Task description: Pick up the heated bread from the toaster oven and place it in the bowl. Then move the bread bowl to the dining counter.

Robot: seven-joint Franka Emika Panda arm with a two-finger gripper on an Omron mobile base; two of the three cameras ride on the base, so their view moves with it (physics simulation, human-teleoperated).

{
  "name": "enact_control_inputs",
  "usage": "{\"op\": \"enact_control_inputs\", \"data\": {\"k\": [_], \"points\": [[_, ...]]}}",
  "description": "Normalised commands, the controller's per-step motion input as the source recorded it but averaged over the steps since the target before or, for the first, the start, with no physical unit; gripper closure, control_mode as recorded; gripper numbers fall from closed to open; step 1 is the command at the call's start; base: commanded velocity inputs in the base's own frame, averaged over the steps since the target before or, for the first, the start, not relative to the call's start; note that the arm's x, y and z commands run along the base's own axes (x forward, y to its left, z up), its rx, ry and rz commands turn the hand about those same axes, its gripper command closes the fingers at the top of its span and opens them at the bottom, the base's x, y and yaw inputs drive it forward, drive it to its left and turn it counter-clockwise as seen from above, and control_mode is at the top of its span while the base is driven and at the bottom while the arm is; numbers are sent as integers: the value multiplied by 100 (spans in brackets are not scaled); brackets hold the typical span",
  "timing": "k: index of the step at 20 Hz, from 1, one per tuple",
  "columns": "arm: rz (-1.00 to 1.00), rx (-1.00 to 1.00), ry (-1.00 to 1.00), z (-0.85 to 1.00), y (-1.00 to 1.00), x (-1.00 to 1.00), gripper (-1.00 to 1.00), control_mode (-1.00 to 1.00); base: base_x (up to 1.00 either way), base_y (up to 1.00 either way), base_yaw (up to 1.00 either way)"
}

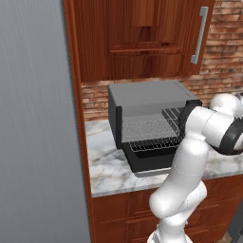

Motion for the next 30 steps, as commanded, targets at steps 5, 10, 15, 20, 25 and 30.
{"op": "enact_control_inputs", "data": {"k": [5,10,15,20,25,30], "points": [[-3,0,0,-3,0,8,-100,-100,0,0,0],[-6,0,0,17,7,0,-100,-100,0,0,0],[-5,0,0,4,35,-20,-100,-100,0,0,0],[-13,2,1,-3,76,-96,-100,-100,0,0,0],[-26,11,0,-12,56,-33,-100,-100,0,0,0],[-37,7,0,-24,7,15,-100,-100,0,0,0]]}}
